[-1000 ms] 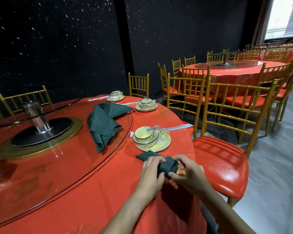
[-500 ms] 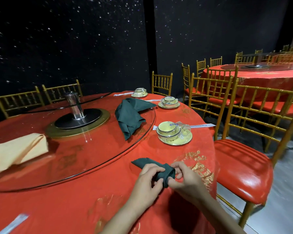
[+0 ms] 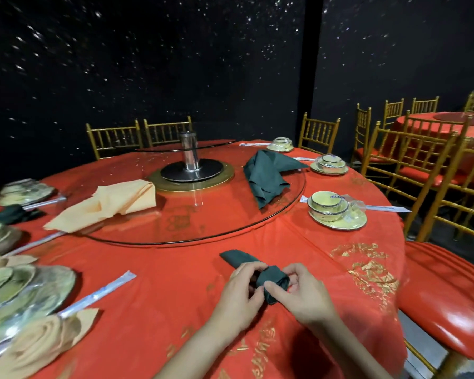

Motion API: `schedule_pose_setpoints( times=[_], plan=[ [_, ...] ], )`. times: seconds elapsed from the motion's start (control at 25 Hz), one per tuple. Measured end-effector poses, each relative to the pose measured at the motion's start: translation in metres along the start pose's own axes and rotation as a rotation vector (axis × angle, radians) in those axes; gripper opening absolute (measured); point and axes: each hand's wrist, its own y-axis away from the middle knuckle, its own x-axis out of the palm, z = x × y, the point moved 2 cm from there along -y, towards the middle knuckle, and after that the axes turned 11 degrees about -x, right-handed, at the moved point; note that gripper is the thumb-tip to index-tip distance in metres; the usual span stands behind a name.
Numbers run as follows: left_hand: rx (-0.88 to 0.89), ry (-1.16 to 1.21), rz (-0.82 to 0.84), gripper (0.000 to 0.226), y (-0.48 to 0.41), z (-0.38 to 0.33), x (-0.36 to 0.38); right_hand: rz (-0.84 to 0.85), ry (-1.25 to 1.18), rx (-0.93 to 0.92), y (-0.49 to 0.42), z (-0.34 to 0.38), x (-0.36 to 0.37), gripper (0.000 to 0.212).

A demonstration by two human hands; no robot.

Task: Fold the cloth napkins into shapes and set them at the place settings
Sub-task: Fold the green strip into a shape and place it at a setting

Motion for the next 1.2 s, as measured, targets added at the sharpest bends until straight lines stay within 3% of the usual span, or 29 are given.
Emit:
schedule_pose_setpoints(
  times=[0.12,0.32,0.44,0.72,0.84,0.92,1.04,1.2],
  plan=[
    [0.005,0.001,-0.029,0.034,0.011,0.006,-0.012,0.017,-0.018,0.039,-0.004,0.009,0.007,0.031],
    [0.099,-0.169,-0.03,0.053,0.026,0.012,-0.028,0.08,-0.348,0.096,-0.016,0.014,0.014,0.017],
    [0.165,-0.345,-0.007,0.062,0.031,0.005,-0.049,0.222,-0.501,0.119,-0.021,0.027,0.018,0.011],
    [0.251,-0.62,-0.058,0.055,0.044,0.003,-0.077,0.526,-0.429,0.126,-0.024,0.045,0.03,0.018],
    [0.212,-0.594,-0.087,0.05,0.047,0.01,-0.073,0.519,-0.431,0.007,-0.022,0.044,0.034,0.018],
    [0.165,-0.562,-0.119,0.048,0.049,0.017,-0.073,0.461,-0.445,-0.092,-0.018,0.04,0.033,0.007],
    [0.086,-0.545,-0.138,0.052,0.048,0.017,-0.075,0.398,-0.493,-0.238,-0.007,0.038,0.028,0.03],
    [-0.117,-0.629,-0.055,0.071,0.047,0.004,-0.076,0.347,-0.35,-0.464,0.005,0.039,0.029,0.029]
  ],
)
